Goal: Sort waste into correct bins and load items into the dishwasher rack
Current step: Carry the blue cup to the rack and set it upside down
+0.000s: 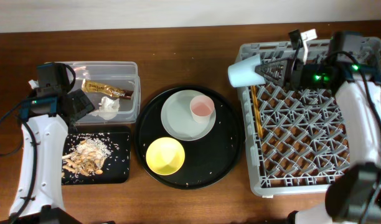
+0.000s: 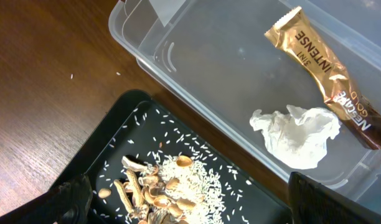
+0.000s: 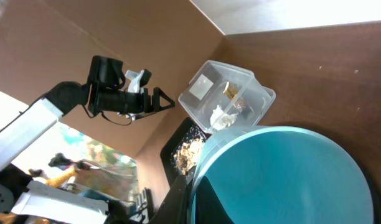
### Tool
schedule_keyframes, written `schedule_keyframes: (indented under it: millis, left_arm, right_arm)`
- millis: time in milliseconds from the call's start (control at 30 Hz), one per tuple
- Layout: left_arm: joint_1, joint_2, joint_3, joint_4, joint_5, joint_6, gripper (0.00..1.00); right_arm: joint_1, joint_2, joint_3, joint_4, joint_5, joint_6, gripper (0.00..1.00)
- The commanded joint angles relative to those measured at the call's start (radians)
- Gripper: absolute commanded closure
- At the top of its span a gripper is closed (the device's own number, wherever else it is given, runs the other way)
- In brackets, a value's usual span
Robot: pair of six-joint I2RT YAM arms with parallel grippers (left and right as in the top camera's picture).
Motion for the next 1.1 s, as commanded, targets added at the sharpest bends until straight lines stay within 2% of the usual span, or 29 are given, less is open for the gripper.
schedule_keyframes:
  millis: [0,133,267,367,533,667,767,933,1067]
  left_arm:
    - [0.002,-0.017,0.013,0.002,-0.007,0.008,0.01]
    - [0.002,-0.017,0.013,0.002,-0.007,0.008,0.00]
    - [0.002,-0.017,0.013,0.002,-0.007,0.008,0.01]
    - [0.002,-0.017,0.013,0.002,-0.007,0.008,0.01]
    - [0.002,-0.017,0.013,0.002,-0.007,0.008,0.01]
    - [0.002,-0.017,0.013,0.002,-0.007,0.008,0.01]
    - [0.002,-0.017,0.013,0.002,-0.007,0.008,0.01]
    - [0.002,-0.017,0.013,0.002,-0.007,0.008,0.01]
    - [0.002,-0.017,0.013,0.002,-0.007,0.008,0.00]
  right_arm:
    - [-0.059,0.156,-0.007,0.056,-0.137,-0.043,0.96]
    - [-0.143,0.316,-0.007,0.113,-0.138,-0.040,0.96]
    - [-0.199,0.380,-0.007,0.121,-0.108,-0.040,0.96]
    - [-0.204,0.381,-0.008,0.059,0.057,-0.041,0.96]
    - [-0.204,0.381,-0.008,0.037,0.066,-0.043,0.96]
    - [-0.204,0.381,-0.008,-0.024,0.261,-0.040,0.96]
    - [-0.232,0.375,-0.007,-0.085,0.275,-0.040,0.96]
    - [-0.335,0.311,-0.007,-0.194,0.335,-0.040,0.96]
    - [-0.339,0.215,-0.002,-0.227,0.426,-0.025,0.95]
